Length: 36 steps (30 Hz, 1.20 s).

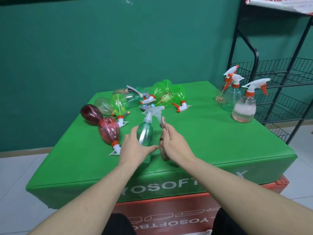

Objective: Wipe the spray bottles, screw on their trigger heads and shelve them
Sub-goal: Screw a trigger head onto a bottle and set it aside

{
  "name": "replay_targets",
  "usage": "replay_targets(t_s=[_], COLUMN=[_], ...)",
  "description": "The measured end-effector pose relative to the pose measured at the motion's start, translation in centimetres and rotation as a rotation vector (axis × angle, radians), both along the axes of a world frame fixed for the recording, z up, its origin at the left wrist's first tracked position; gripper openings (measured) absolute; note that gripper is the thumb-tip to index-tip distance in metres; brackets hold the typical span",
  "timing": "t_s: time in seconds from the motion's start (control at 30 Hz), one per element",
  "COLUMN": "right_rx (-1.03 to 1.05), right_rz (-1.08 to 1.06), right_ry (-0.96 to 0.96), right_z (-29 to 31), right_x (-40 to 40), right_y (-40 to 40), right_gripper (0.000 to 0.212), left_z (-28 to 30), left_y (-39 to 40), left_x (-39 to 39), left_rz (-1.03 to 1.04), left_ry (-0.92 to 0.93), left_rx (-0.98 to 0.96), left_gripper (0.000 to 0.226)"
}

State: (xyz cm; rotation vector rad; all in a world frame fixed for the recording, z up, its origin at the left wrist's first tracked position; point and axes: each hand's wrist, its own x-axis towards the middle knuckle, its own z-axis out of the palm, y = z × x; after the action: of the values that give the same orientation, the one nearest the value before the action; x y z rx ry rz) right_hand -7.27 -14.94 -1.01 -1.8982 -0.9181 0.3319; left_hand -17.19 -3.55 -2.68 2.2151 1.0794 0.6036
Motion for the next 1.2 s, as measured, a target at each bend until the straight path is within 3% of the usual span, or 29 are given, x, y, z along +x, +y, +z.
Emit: replay_targets(t_s=[0.17,0.3,0.47,0.63,0.77,1.1,1.2], right_rx=[-0.026,-0.009,0.020,0.102,0.158,0.210,0.233], right_rz=[-0.026,-0.071,-0.125,-0.224,-0.244,-0.186,-0.184], right_ry=[0.043,0.145,0.245,0.429,0.574,0.697,0.791], right_z=[-0.1,-0.4,0.2,-0.1,0.1,1.5,2.4], right_x=[0.6,1.2,2.0,3.5,4.5,5.9,6.2], right_y=[-1.3,-1.5,-1.5,-0.5,0.0,3.8,4.9], right_gripper=[0.039,0.036,0.037,0.032,0.032,0.031,0.028], left_z=[0.4,0.3,-0.2,-1.4,-2.5,-3.0,-2.9], left_y=[0.4,0.5,-0.1,0.0,0.2,0.7,0.7], left_x=[0.0,-0.3,0.3,1.7,2.6,3.5,3.3], left_rz=[0.021,-0.037,-0.149,-0.203,-0.211,-0.307,-0.334], left_ry=[-0.037,-0.180,-0.363,-0.412,-0.472,-0.490,-0.484], left_rx=[-0.040,-0.227,-0.481,-0.704,-0.847,-0.898,-0.916], left_gripper=[0.101,0.078,0.068,0.061,0.044,0.043,0.069])
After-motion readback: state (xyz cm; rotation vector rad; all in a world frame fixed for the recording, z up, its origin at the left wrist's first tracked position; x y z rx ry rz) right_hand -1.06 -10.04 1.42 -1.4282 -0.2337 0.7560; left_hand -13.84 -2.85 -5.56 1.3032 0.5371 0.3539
